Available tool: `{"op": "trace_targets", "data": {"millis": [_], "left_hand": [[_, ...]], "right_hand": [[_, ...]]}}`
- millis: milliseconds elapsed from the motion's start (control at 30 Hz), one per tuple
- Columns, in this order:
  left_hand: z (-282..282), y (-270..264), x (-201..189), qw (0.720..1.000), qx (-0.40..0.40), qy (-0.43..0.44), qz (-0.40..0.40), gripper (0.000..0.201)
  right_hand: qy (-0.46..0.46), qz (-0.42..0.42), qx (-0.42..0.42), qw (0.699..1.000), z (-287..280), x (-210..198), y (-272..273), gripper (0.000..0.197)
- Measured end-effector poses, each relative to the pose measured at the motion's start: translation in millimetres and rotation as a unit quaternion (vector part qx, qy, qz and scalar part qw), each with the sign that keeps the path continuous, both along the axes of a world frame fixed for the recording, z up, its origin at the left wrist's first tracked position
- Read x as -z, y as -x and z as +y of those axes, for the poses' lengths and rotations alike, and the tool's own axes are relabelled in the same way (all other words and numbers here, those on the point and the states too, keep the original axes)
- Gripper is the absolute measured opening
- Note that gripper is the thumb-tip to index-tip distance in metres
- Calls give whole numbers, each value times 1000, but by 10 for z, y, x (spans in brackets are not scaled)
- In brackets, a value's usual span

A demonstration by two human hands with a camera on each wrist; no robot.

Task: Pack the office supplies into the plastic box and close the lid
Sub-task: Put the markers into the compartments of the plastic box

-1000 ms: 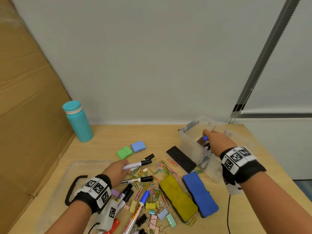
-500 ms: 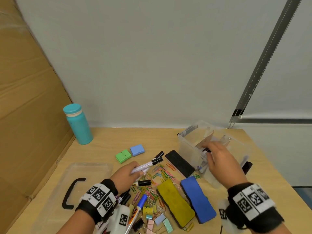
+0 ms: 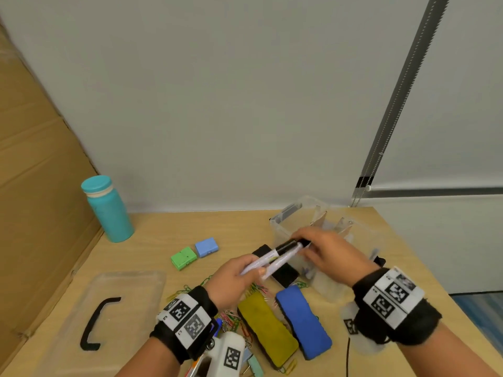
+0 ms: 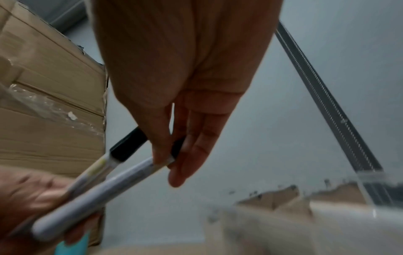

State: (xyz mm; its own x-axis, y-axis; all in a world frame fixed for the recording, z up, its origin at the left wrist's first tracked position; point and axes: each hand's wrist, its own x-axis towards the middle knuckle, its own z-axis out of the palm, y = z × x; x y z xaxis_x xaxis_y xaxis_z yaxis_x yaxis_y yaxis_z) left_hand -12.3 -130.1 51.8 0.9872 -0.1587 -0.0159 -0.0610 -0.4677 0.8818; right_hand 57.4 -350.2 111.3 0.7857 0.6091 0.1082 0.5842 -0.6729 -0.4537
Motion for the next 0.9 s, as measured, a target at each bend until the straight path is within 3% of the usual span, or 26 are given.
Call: {"op": "trace_targets", "data": {"millis": [100, 200, 433, 567, 700, 800, 900], "left_hand": [[60, -30, 35, 998, -61, 5, -9, 20], [105, -24, 94, 996, -84, 4, 2, 18], [141, -12, 236, 996, -84, 8, 30, 19], [118, 1, 237, 995, -91, -4, 29, 22], [-9, 18, 210, 996, -84, -15, 30, 29], [-211, -15, 97, 993, -86, -70, -30, 39], [-540, -169, -96, 988, -71, -125, -64, 49]], "right_hand": [[51, -51, 94, 993, -177, -205, -340, 20], [156, -35, 172, 972, -299, -264, -712, 23], [282, 69, 123, 949, -184, -209, -1014, 37], [220, 84, 149, 961, -323, -206, -978, 52], [118, 51, 198, 972, -625, 12, -737, 39], [152, 28, 276, 949, -820, 359, -522, 49], [114, 34, 341, 932, -887, 719, -369, 61]]}}
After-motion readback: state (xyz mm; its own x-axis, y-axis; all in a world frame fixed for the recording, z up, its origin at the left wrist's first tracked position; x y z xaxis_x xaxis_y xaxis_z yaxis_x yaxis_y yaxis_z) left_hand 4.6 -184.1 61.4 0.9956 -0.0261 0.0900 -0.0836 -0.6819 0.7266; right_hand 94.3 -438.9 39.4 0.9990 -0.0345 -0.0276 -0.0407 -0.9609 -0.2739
